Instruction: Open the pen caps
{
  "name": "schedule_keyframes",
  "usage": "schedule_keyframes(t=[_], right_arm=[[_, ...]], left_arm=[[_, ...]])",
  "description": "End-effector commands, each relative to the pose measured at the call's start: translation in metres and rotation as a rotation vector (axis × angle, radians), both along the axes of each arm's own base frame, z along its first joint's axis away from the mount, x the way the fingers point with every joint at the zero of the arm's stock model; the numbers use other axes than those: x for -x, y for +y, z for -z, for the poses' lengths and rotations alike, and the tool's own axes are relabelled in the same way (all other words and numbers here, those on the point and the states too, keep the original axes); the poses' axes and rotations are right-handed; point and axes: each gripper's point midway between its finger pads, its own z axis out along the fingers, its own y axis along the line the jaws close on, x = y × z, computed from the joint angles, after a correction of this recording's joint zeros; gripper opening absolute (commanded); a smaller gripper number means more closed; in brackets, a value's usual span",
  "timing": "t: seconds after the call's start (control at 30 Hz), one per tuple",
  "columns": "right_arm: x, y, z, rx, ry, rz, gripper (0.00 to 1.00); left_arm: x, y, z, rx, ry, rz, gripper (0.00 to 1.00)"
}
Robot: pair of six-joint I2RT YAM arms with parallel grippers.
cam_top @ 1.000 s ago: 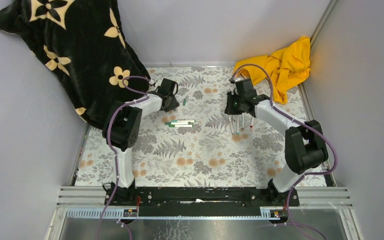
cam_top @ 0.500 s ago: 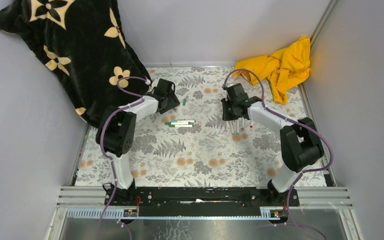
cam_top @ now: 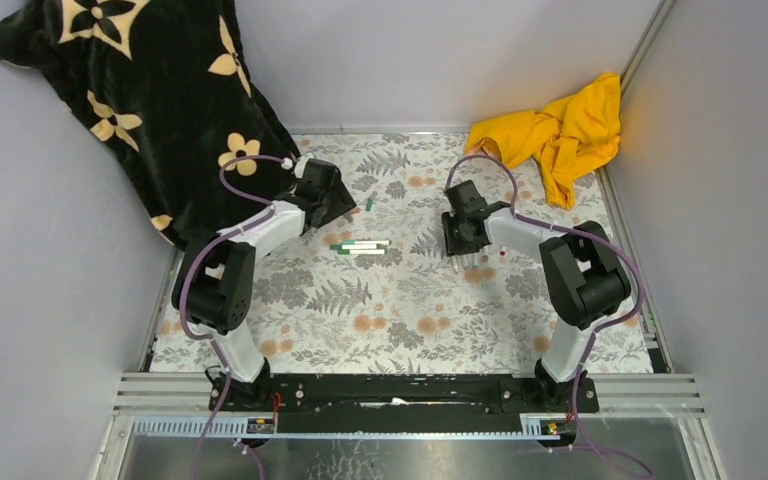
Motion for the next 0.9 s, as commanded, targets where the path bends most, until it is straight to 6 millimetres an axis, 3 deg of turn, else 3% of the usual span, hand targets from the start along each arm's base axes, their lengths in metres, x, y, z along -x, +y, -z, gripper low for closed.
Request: schedule_keyframes(t=[0.0, 0.1, 0.23, 0.43, 0.57, 0.87], right_arm=[[-0.013, 0.0, -0.013, 0.007, -0.078, 0.019, 0.4], [-0.018, 0.0, -0.024, 0.012, -0.116, 0.012, 0.4], [-0.025, 0.01, -0.055, 0.022, -0.236, -0.05, 0.41], [-0.03, 0.045, -0.096, -0.023, -0.365, -0.214, 0.44], [-0.036, 0.075, -0.104, -0.038, -0.38, -0.345, 0.46], [-0.059, 0.138, -0.1, -0.047, -0.387, -0.592, 0.47]], left_arm=[[-0.004, -0.006, -0.018, 0.043, -0.07, 0.003, 0.7], [-0.002, -0.006, -0.021, 0.048, -0.075, 0.005, 0.7], [0.004, -0.002, -0.028, 0.047, -0.093, -0.007, 0.7], [0.018, 0.007, -0.039, 0.055, -0.128, -0.035, 0.7], [0.03, 0.014, -0.043, 0.054, -0.144, -0.052, 0.71], [0.059, 0.018, -0.047, 0.136, -0.156, -0.088, 0.75]])
